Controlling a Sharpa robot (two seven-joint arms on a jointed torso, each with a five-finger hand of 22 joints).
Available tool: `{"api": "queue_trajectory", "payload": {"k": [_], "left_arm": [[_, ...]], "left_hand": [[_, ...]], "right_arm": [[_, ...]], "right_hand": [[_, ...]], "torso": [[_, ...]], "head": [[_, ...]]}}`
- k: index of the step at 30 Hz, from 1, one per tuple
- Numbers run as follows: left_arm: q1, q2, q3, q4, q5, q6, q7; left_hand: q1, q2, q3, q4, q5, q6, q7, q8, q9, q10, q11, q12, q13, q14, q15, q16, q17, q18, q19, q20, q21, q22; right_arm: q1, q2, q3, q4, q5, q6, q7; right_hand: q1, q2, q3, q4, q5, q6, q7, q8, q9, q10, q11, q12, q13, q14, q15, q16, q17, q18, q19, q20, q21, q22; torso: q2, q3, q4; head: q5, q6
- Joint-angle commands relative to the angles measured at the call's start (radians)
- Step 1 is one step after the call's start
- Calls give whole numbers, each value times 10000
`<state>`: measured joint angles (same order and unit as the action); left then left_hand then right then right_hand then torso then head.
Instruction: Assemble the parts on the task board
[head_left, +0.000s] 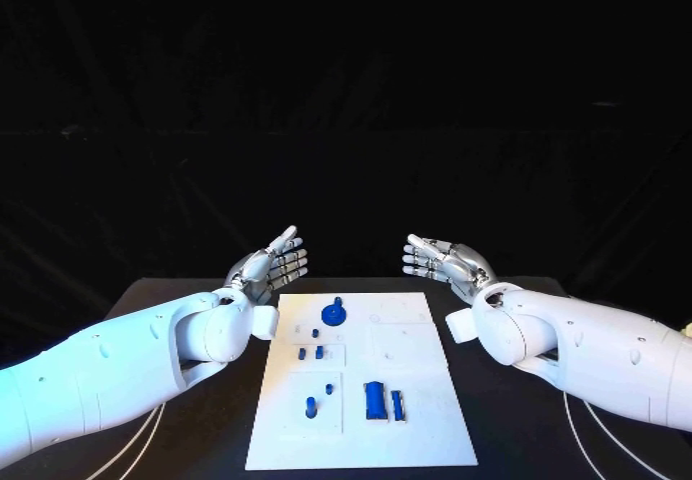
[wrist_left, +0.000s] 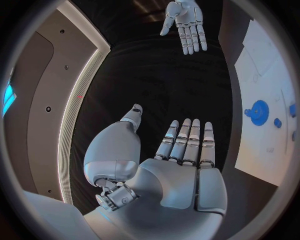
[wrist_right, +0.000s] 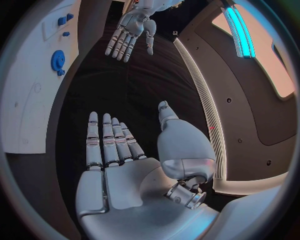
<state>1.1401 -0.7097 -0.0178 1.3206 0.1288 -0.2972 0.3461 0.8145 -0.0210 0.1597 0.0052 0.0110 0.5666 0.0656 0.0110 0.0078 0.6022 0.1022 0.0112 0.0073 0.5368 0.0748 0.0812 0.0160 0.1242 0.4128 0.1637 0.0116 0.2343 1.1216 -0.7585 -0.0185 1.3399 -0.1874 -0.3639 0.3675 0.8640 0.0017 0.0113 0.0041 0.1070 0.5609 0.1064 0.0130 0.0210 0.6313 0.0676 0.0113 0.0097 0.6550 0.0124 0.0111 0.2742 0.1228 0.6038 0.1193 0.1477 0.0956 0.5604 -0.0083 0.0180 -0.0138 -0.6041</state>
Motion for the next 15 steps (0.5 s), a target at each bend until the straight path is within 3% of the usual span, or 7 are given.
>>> {"api": "queue_trajectory", "payload": {"k": [1,2,5,8,9,10,15], "left_arm": [[-191,-143,34,535,-496,-1646,702],[-262,-200,49,732,-576,-1957,807],[-500,-387,97,1387,-840,-2987,1153],[-659,-513,129,1828,-1019,-3680,1387],[-705,-548,139,1954,-1069,-3878,1453],[-764,-595,151,2116,-1135,-4133,1539],[-884,-690,175,2449,-1269,-4657,1715]], "left_hand": [[-2597,210,-512,-52,-110,-1806,-656,-110,-78,-1921,-1022,-112,-73,-1713,-748,-812,-160,-373,-1319,-521,-116,-748],[-2815,210,-552,-52,-110,-1958,-656,-110,-78,-2082,-1022,-112,-73,-1855,-748,-812,-160,-372,-1429,-566,-116,-810],[-3487,210,-687,-52,-110,-2428,-656,-110,-78,-2578,-1022,-112,-73,-2300,-748,-812,-160,-478,-1771,-699,-116,-1004],[-4013,210,-777,-52,-110,-2790,-656,-110,-78,-2966,-1022,-112,-73,-2647,-748,-812,-160,-500,-2034,-810,-116,-1154],[-4173,210,-808,-52,-110,-2900,-656,-110,-78,-3088,-1022,-112,-73,-2756,-748,-812,-160,-1242,-2113,-839,-116,-1201],[-4384,210,-850,-52,-110,-3050,-656,-110,-78,-3240,-1022,-112,-73,-2889,-748,-812,-160,-1242,-2224,-878,-116,-1260],[-5085,210,-1597,-52,-110,-3538,-656,-110,-78,-3760,-1022,-112,-73,-3350,-748,-812,-160,-1242,-2581,-1637,-116,-1462]], "right_arm": [[-187,-47,42,614,767,-1642,694],[-251,-67,59,821,902,-1937,796],[-446,-129,112,1442,1310,-2829,1102],[-571,-169,146,1839,1571,-3398,1298],[-605,-180,155,1948,1642,-3554,1351],[-646,-193,167,2081,1729,-3745,1417],[-715,-215,185,2299,1872,-4058,1524]], "right_hand": [[-2767,-17,-113,-41,-343,-1795,-340,-130,-210,-2025,-676,-113,-97,-2098,-124,-111,-878,-368,-1933,-382,-471,-956],[-2993,-17,-113,-41,-370,-1941,-1064,-130,-210,-2189,-676,-113,-97,-2268,-124,-111,-950,-368,-2090,-414,-508,-956],[-3677,-17,-113,-41,-1070,-2387,-1064,-130,-210,-2688,-676,-113,-97,-2788,-124,-111,-1168,-477,-2572,-1193,-622,-956],[-4238,-17,-113,-41,-1070,-2750,-1064,-130,-210,-3107,-676,-113,-97,-3218,-124,-111,-1347,-476,-2961,-1193,-722,-956],[-4406,-17,-113,-41,-1070,-2860,-1064,-130,-210,-3226,-676,-113,-97,-3345,-124,-111,-1399,-476,-3083,-1193,-751,-956],[-4598,-17,-113,-41,-1070,-2986,-1064,-130,-210,-3366,-676,-113,-97,-3488,-124,-111,-1460,-1228,-3214,-1193,-1477,-956],[-5336,-17,-113,-41,-1070,-3465,-1064,-130,-210,-3900,-676,-113,-97,-4048,-124,-111,-1695,-1228,-3732,-1193,-1477,-956]], "torso": [[-162,83,-180],[-162,83,-180],[-162,83,-180],[-162,83,-180],[-162,83,-180],[-162,83,-180],[-162,83,-180]], "head": [[138,41],[138,41],[138,41],[138,41],[138,41],[138,41],[138,41]]}}
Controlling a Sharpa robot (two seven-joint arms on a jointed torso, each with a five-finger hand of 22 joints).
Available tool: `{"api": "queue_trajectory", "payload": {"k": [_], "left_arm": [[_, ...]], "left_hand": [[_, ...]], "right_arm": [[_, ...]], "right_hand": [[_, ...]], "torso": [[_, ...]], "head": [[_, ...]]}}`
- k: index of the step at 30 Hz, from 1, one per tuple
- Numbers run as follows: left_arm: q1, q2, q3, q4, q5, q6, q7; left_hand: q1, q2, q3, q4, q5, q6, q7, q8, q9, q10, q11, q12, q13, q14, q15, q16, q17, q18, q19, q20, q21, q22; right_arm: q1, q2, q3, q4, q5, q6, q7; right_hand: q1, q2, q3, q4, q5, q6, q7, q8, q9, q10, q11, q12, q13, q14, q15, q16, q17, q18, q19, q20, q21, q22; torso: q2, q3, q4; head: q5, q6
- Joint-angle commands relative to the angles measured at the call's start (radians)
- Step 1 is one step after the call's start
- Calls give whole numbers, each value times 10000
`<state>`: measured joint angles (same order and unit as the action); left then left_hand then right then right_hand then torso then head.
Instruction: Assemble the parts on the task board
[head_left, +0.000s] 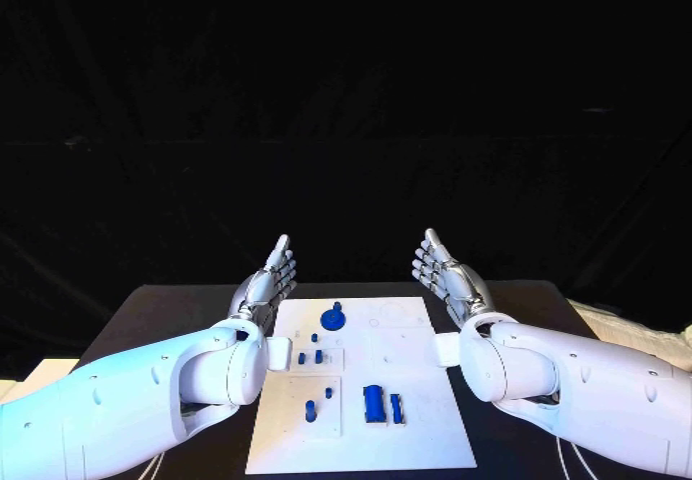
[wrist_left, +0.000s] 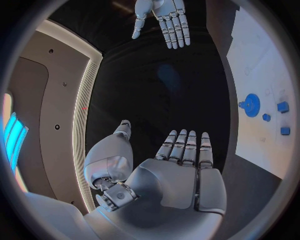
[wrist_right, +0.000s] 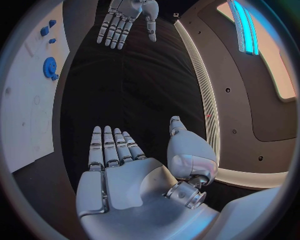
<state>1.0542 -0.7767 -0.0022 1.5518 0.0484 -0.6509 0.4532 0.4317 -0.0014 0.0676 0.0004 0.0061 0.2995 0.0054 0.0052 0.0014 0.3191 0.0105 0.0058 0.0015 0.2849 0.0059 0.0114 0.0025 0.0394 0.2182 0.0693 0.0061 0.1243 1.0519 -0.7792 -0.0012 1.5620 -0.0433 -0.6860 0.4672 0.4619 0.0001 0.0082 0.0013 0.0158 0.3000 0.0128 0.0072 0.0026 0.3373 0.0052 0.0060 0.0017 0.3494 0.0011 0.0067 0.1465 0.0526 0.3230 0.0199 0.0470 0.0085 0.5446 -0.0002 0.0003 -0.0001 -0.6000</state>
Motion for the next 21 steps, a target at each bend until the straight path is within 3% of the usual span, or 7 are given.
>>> {"api": "queue_trajectory", "payload": {"k": [1,5,6,9,10,20,21], "left_arm": [[-36,-28,20,165,-476,-1163,659],[-42,-33,22,182,-484,-1191,668],[-42,-33,22,182,-484,-1191,668],[-42,-33,22,182,-484,-1191,668],[-42,-33,22,182,-484,-1191,668],[-42,-33,22,182,-484,-1191,668],[-42,-33,22,182,-484,-1191,668]], "left_hand": [[-1376,14,-676,-4,-61,-953,-54,-52,-14,-1020,-105,-58,-15,-915,-59,-114,-25,-394,-699,-693,-61,-399],[-1852,14,-676,-4,-61,-1278,-54,-52,-14,-1370,-105,-58,-15,-1228,-59,-114,-25,-394,-927,-693,-61,-534],[-1916,14,-676,-4,-61,-1326,-54,-52,-14,-1419,-105,-58,-15,-1274,-59,-114,-25,-394,-958,-693,-61,-1243],[-2195,14,-676,-4,-61,-1524,-54,-52,-14,-1626,-105,-58,-15,-1454,-59,-114,-25,-394,-1098,-693,-61,-1243],[-2279,14,-676,-4,-61,-1578,-54,-52,-14,-1687,-105,-58,-15,-1509,-59,-114,-25,-394,-1130,-693,-61,-1243],[-2996,14,-676,-4,-61,-2063,-54,-52,-14,-2215,-105,-58,-15,-1962,-59,-114,-25,-394,-1473,-693,-61,-1243],[-3045,14,-676,-4,-61,-2110,-54,-52,-14,-2256,-105,-58,-15,-2005,-59,-114,-25,-394,-2182,-693,-61,-1243]], "right_arm": [[-19,-8,12,80,433,-840,528],[-19,-8,12,80,433,-840,528],[-19,-8,12,80,433,-840,528],[-19,-8,12,80,433,-840,528],[-19,-8,12,80,433,-840,528],[-19,-8,12,80,433,-840,528],[-19,-8,12,80,433,-840,528]], "right_hand": [[-1458,-1,-82,-13,-158,-945,-128,-72,-26,-1064,-52,-60,-17,-1102,-11,-67,-463,-526,-1026,-199,-470,-85],[-1971,-1,-82,-13,-158,-1283,-128,-72,-26,-1440,-52,-60,-17,-1489,-11,-67,-626,-526,-1384,-199,-470,-85],[-2027,-1,-82,-13,-158,-1320,-128,-72,-26,-1482,-52,-60,-17,-1537,-11,-67,-644,-526,-1425,-199,-470,-85],[-2325,-1,-82,-13,-158,-1514,-128,-72,-26,-1706,-52,-60,-17,-1763,-11,-67,-738,-526,-1634,-199,-470,-85],[-2413,-1,-82,-13,-158,-1572,-128,-72,-26,-1768,-52,-60,-17,-1825,-11,-67,-1465,-526,-1691,-199,-470,-85],[-3149,-1,-82,-13,-158,-2053,-128,-72,-26,-2311,-52,-60,-17,-2394,-11,-67,-1465,-526,-2219,-199,-470,-85],[-3221,-1,-82,-13,-158,-2088,-128,-72,-26,-2358,-52,-60,-17,-2440,-11,-67,-1465,-526,-2242,-199,-470,-85]], "torso": [[-4,2,-3],[-4,2,-3],[-4,2,-3],[-4,2,-3],[-4,2,-3],[-4,2,-3],[-4,2,-3]], "head": [[1,0],[1,0],[1,0],[1,0],[1,0],[1,0],[1,0]]}}
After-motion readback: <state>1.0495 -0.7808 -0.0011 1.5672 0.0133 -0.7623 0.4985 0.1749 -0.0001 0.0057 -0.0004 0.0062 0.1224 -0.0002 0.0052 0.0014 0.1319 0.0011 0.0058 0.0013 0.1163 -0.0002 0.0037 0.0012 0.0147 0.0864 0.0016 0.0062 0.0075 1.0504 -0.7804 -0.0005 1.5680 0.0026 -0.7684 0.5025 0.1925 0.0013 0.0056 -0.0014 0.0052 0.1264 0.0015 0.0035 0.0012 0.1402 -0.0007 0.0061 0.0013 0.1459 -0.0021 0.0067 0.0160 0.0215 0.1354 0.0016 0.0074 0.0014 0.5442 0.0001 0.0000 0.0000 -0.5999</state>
